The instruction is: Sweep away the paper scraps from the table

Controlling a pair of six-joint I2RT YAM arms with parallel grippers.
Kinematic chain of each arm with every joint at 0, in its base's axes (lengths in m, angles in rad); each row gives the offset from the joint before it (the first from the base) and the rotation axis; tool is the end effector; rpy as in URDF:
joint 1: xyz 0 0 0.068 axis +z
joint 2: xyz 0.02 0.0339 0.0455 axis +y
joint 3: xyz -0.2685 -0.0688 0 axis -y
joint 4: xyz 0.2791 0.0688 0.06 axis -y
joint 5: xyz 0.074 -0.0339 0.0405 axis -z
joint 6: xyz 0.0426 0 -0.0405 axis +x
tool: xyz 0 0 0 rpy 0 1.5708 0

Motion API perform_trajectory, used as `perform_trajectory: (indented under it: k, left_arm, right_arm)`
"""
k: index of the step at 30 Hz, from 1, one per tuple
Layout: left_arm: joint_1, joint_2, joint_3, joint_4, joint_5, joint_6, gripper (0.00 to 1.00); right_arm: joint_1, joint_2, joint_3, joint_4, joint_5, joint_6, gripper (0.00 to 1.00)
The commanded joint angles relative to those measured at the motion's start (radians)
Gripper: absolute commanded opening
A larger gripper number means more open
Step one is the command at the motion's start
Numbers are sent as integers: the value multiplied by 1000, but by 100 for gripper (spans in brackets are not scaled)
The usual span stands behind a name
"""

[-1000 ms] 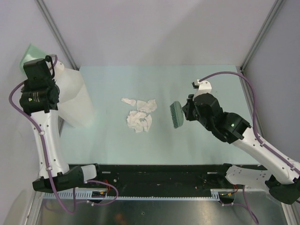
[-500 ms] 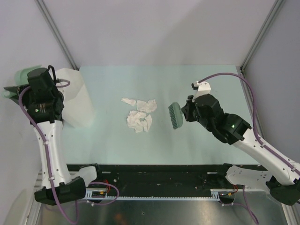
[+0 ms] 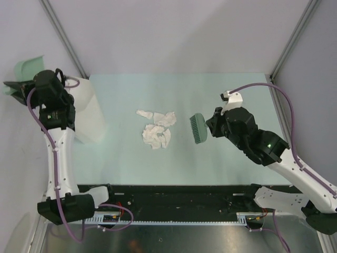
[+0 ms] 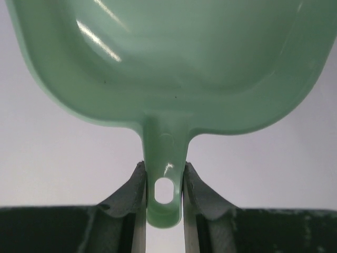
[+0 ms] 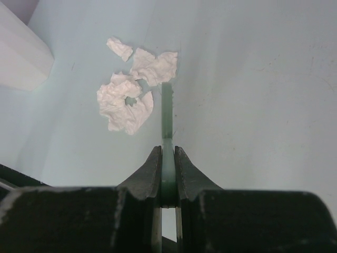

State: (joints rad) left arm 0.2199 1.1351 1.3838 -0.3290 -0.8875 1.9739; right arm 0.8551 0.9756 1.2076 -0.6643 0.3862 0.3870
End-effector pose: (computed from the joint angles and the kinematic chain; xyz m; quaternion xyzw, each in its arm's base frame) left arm 0.2495 0.0896 0.4757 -0.3241 -0.6483 -0.6890 0.0012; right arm 0.1632 0.1633 0.4109 -0.0911 0.8281 0.1764 0.5243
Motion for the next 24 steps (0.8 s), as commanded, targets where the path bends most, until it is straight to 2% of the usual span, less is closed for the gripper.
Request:
perform_trajectory:
  k: [1,2,4,5,7,8,9,11,14,17,18,19,21,24]
  left_arm:
    - [-66,57,213,119,50,162,0]
    - [-104,70,251,114,70,43,0]
    - [-143,87,325,114,128,-70,0]
    - [-180,84,334,107,140,-166,0]
    - [-211,75,311,100,159,-248,0]
    - [-270,49,290,99,168,-327,0]
    - [-295,37,246,97,192,-372,0]
    - [-368,0,201,96,205,-507,0]
    - [-447,-29,114,74,209,-666,0]
    - [-485,-35,101,-17,254,-875,0]
    - [-494,-35,103,-95,280,-933,0]
    - [-499,-35,106,-137,335,-1042,0]
    - [-505,-44,92,-239,401,-1139,0]
    - [-508,-70,23,-306,505,-1268,0]
  right_arm:
    - [2,6,3,58,3,-13,0]
    - [4,20,4,77,-29,-10,0]
    - [-2,75,3,168,-97,-1,0]
    - [-7,96,3,214,-216,25,0]
    - [-28,185,0,389,-344,62,0]
    - [-34,216,0,452,-437,79,0]
    - [-42,256,1,577,-463,108,0]
    - [-63,360,1,745,-480,153,0]
    - [-140,507,3,946,-481,327,0]
    - [-191,668,7,1138,-451,519,0]
    - [-208,719,12,1178,-443,615,0]
    - [-212,763,39,1230,-435,653,0]
    - [-222,915,102,1240,-441,755,0]
    - [-222,1110,258,1214,-483,812,0]
